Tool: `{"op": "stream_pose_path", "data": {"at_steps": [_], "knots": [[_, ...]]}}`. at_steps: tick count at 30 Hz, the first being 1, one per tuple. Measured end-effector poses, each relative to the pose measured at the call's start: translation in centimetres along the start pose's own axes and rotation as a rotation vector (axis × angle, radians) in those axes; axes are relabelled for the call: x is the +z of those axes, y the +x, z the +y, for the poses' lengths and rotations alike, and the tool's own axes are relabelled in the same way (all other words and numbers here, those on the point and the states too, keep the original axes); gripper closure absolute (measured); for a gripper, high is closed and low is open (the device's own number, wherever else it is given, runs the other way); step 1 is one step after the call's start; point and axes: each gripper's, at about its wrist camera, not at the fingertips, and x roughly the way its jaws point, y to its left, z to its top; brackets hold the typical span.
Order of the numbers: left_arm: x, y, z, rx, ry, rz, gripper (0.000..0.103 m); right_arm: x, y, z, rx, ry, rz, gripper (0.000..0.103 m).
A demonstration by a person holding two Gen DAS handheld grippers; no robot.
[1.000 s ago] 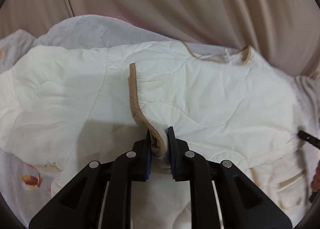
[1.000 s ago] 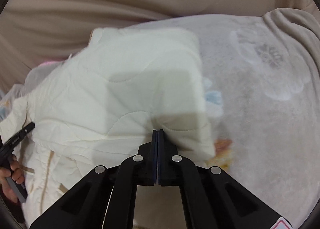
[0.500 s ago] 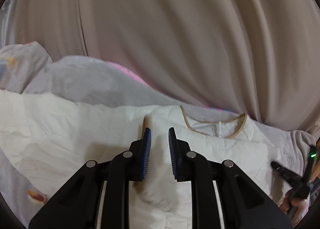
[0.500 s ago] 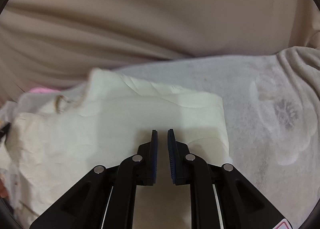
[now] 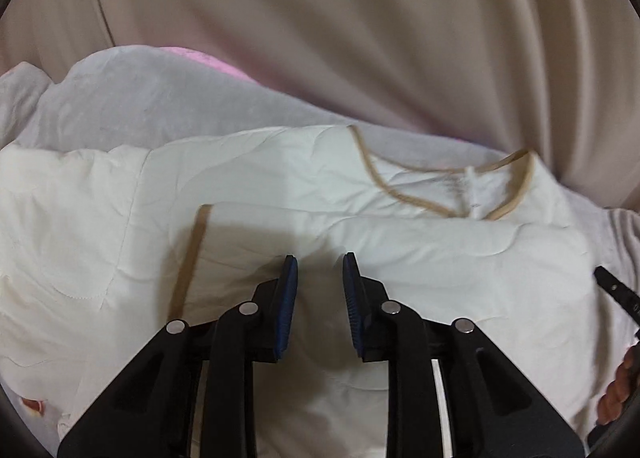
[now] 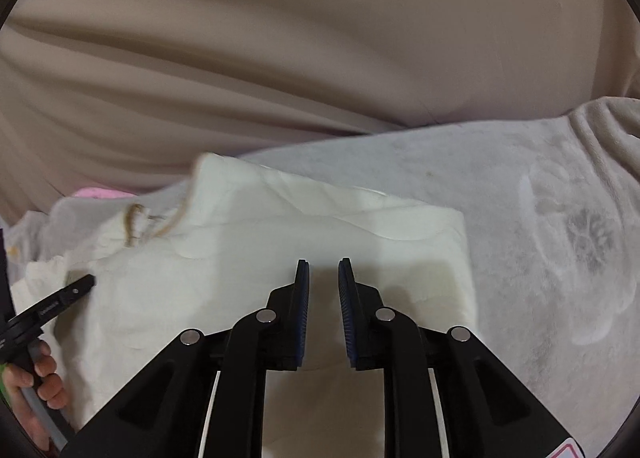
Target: Fold large clothes
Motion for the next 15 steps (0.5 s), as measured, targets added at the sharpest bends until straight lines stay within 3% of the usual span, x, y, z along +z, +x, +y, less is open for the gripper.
{"op": "stream_pose_path", "data": {"at_steps": [2, 5, 6, 8, 12, 14, 15], "knots": [[-0.8, 0.2, 0.4, 0.040, 0.039, -0.020, 0.079, -0.9, 0.9, -2.7, -0.035, 0.040, 0.000, 0.095], [-1.5, -0.3, 1.5, 0.065, 0.063, -0.029, 0.079, -1.6, -0.1, -5.1, -0.115, 0.098, -0.007, 0.093], [-1.6, -0.5, 1.7, 0.066, 0.068, -0.028, 0.079, -1.6, -1.0, -5.6, -0.098, 0.114, -0.007, 0.082], [-2.0, -1.7, 2.2, 0.073, 0.071, -0.038, 0.079, -2.2, -3.5, -5.5, 0.003, 0.118, -0.018, 0.082], [-3.9, -5.1, 2.3, 0.058, 0.117, -0.056, 0.075, -4.5, -6.3, -2.5, 0.062, -0.029, 0.011, 0.082], [-4.8, -4.3, 1.4, 0.071, 0.141, -0.001, 0.070, -6.3, -5.6, -1.5, 0.039, -0.092, 0.073, 0.082], [-5.2, -4.0, 1.4, 0.081, 0.152, 0.016, 0.070, -7.3, -4.7, -1.3, -0.006, -0.125, 0.098, 0.089]]}}
